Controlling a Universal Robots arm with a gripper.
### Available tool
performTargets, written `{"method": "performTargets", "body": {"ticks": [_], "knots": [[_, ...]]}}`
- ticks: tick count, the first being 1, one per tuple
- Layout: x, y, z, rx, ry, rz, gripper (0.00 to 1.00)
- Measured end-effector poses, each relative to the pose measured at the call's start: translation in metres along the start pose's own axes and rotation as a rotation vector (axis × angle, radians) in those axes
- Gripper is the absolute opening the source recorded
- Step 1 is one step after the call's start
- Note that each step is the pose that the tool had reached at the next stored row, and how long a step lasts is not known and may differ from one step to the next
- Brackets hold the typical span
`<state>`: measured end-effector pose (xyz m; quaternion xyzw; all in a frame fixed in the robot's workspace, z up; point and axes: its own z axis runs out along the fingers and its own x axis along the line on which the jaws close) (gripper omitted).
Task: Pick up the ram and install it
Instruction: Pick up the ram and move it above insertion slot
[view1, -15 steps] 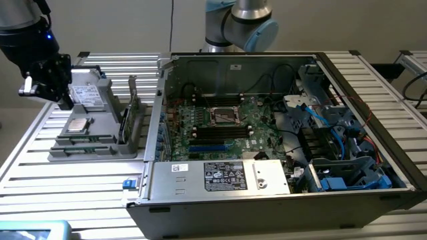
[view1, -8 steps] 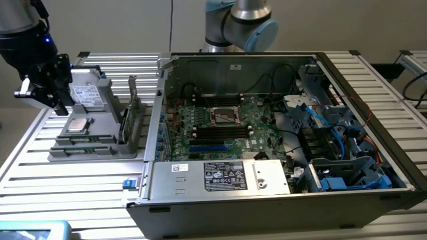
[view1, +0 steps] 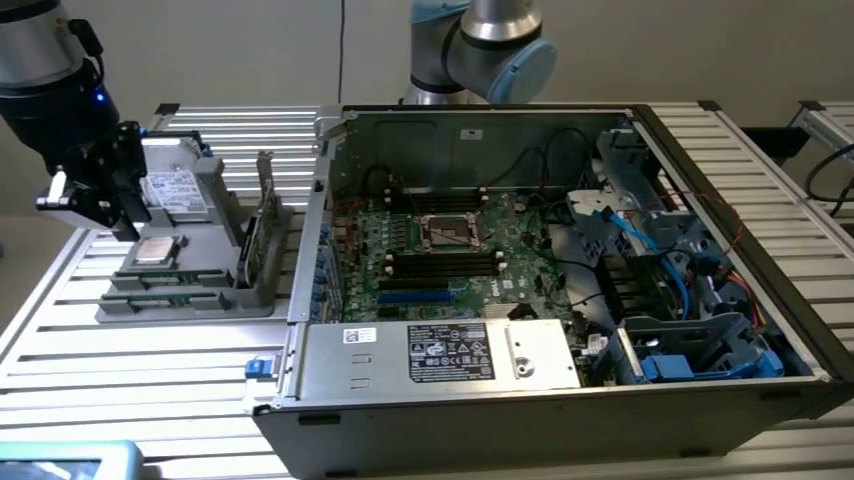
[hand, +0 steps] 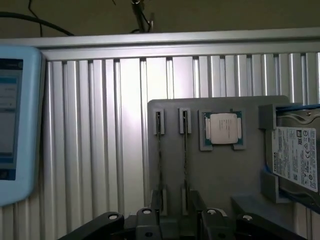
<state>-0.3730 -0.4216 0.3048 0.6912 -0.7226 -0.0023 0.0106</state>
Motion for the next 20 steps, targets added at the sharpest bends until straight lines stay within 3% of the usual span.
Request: {"method": "performTargets", "body": {"ticks": [4,7,9,12,20], "knots": [[0.0,-0.0002,0.0056,0.0005,0.0037,-0.005,0.36],[0.0,-0.0002,0.0073,0.0051,0.0104,-0.007,0.36],[0.0,-0.0001,0.0082,0.0133,0.0142,-0.008,0.36],[0.0,-0.0003,0.0104,0.031,0.0163,-0.008,0.36],[0.008,-0.0008,0.0248,0.0318,0.0164,-0.011,0.36]]}}
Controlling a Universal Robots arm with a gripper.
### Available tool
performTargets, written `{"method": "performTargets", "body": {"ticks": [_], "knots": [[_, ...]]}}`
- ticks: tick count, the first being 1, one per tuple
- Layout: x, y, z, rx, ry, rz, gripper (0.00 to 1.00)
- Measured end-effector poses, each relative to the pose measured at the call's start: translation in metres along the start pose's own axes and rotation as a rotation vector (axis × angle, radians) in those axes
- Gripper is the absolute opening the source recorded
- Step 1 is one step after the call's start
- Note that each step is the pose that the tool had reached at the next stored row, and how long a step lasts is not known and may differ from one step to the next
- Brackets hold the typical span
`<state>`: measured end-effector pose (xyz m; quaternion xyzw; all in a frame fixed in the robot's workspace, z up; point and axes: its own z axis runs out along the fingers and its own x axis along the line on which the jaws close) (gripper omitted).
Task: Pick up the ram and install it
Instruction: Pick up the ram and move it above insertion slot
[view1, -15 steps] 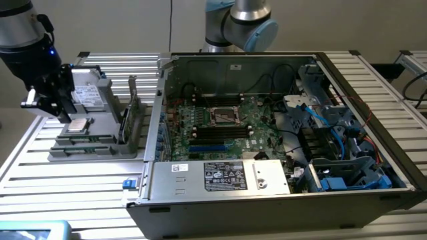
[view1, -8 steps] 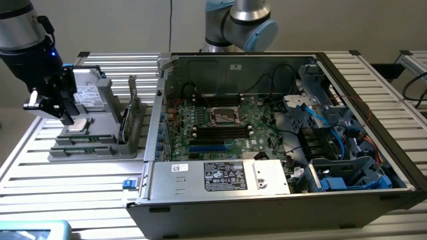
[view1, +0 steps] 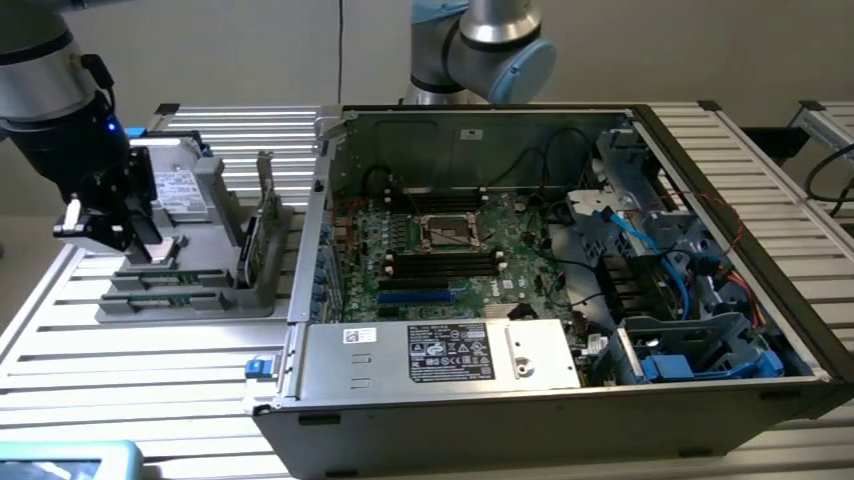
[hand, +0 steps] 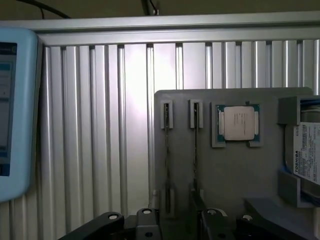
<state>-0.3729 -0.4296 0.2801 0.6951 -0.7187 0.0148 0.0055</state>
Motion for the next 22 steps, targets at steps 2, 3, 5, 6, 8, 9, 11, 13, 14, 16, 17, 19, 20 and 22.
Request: {"method": "performTargets", "body": {"ticks": [2,3,5,6,8,9,11,13,14,16,17,19,20,22], "knots": [[0.003,-0.0001,0.0037,0.0,0.0,-0.001,0.36],[0.003,-0.0001,0.0056,0.0001,-0.0001,-0.001,0.36],[0.003,0.0001,0.0091,0.0,0.0001,-0.001,0.36],[0.003,0.0001,0.011,-0.0001,0.0001,-0.001,0.36],[0.002,0.0001,0.0146,0.0,0.0,-0.001,0.36],[0.002,0.0001,0.0163,-0.0001,0.0001,-0.002,0.36],[0.002,0.0001,0.02,0.0,0.0001,-0.003,0.36],[0.001,0.0002,0.0236,0.0001,0.0,-0.004,0.36],[0.001,0.0003,0.0254,0.0001,0.0001,-0.004,0.36],[0.001,0.0002,0.029,0.0,0.0002,-0.004,0.36],[0.001,0.0,0.031,0.0,0.0002,-0.004,0.36],[0.001,-0.0004,0.0346,0.0,0.0002,-0.004,0.36],[0.001,-0.0006,0.0364,-0.0001,0.0002,-0.005,0.36],[0.001,-0.0009,0.04,-0.0002,0.0001,-0.005,0.36]]}}
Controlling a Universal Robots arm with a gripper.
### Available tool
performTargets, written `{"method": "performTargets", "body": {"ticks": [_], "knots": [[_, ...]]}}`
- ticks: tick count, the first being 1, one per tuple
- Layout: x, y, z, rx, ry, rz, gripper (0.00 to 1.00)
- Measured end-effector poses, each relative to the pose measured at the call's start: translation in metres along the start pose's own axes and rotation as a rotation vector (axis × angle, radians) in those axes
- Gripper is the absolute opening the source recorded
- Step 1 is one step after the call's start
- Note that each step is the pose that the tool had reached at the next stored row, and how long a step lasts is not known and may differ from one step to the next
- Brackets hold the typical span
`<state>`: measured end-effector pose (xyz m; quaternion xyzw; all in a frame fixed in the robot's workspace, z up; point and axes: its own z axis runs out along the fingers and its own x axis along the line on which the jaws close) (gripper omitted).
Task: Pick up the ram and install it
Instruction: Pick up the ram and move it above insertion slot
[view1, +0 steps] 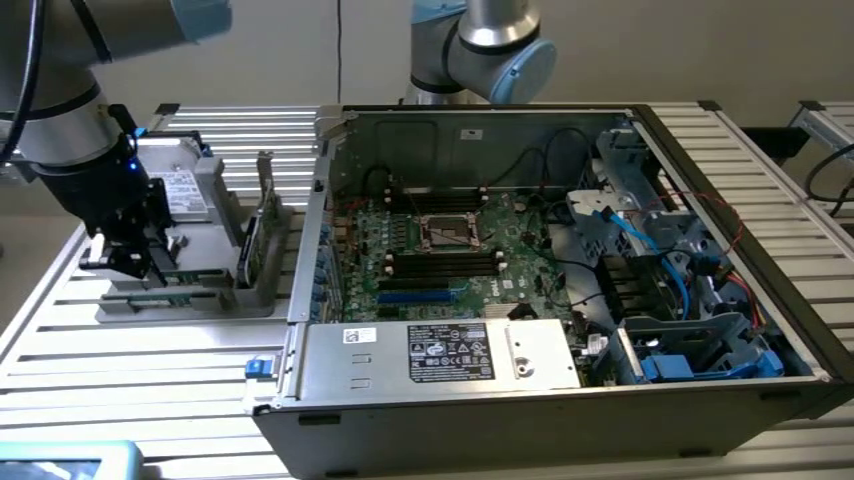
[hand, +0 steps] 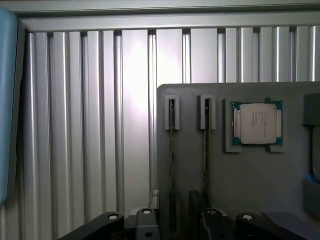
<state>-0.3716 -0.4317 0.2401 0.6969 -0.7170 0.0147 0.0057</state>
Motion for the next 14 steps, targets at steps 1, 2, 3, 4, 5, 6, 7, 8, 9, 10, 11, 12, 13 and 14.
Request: {"method": "performTargets", "body": {"ticks": [1,2,3,4,5,6,7,8,9,10,11,12,13,14], "knots": [[0.0,-0.0002,0.0018,-0.0002,0.0,0.0,0.36],[0.0,-0.0003,0.0037,-0.0006,0.0001,0.0,0.36],[0.0,-0.0004,0.0055,-0.0009,0.0,0.0,0.36],[0.0,-0.0004,0.0073,-0.0014,0.0,-0.001,0.36],[0.0,-0.0004,0.0091,-0.0019,0.0,-0.001,0.36],[0.0,-0.0004,0.0108,-0.0026,0.0001,-0.001,0.36],[0.0,-0.0003,0.0123,-0.0034,0.0001,-0.001,0.36],[0.0,-0.0004,0.014,-0.004,0.0001,-0.001,0.36],[0.0,-0.0004,0.0156,-0.0047,0.0001,-0.001,0.36],[0.0,-0.0006,0.0171,-0.0056,0.0002,-0.001,0.36],[0.0,-0.0007,0.0189,-0.006,0.0002,-0.001,0.36],[0.0,-0.0006,0.0206,-0.0062,0.0002,-0.001,0.36],[0.0,-0.0006,0.0223,-0.0065,0.0002,-0.001,0.36],[0.0,-0.0006,0.0238,-0.0068,0.0002,-0.001,0.36]]}}
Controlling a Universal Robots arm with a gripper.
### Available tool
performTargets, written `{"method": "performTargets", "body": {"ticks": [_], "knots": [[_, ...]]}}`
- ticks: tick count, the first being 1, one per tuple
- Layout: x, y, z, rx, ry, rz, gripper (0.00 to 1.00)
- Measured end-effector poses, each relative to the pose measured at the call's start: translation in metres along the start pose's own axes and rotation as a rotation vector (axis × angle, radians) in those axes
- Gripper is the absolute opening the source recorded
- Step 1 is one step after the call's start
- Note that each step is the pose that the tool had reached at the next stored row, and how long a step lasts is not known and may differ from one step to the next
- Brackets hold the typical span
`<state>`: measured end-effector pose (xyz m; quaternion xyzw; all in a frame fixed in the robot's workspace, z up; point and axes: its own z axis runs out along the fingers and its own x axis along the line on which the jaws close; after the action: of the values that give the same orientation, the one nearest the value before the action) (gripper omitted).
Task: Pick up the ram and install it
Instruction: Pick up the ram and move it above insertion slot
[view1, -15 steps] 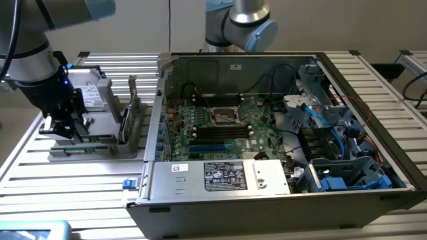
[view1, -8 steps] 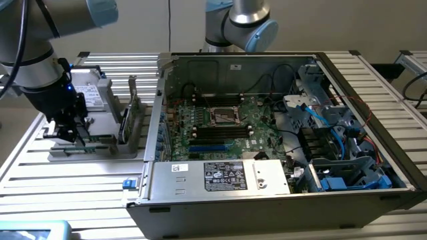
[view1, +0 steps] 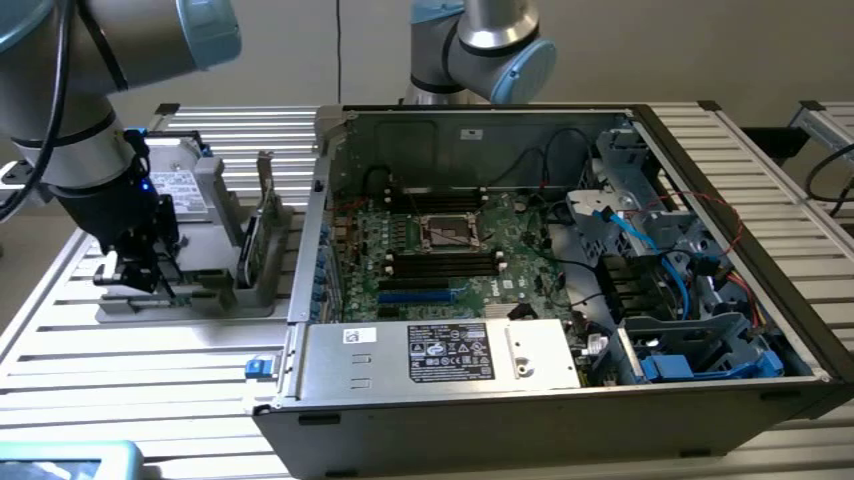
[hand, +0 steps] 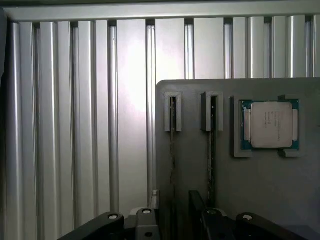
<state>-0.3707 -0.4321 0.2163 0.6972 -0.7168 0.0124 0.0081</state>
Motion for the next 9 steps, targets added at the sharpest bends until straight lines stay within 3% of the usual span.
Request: {"method": "performTargets", "body": {"ticks": [9], "knots": [[-0.0003,-0.0001,0.0109,-0.0042,0.0002,-0.001,0.36]]}}
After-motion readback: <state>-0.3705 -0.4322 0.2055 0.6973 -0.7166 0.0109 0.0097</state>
